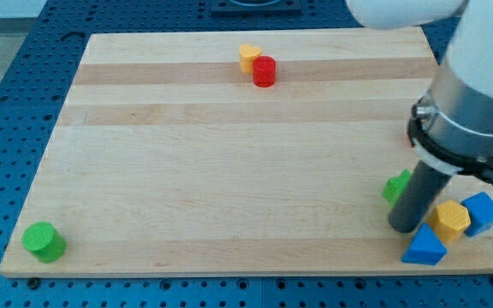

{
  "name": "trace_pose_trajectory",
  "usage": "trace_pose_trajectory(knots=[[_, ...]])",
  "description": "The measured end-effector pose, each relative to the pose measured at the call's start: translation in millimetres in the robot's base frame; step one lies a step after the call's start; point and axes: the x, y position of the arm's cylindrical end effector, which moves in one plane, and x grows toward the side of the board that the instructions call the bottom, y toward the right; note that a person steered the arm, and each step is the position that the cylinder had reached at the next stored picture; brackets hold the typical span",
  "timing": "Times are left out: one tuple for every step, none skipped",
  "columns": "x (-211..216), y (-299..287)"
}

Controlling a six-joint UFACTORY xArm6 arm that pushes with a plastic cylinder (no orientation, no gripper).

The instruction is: Move your arm to the bottom left

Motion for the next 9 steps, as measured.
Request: trace_pose_trajectory(knots=[[1, -57], [1, -115], [1, -163], [0, -196], [-1, -220], [-41, -254], [-49, -324], [-51, -391], [-51, -456]])
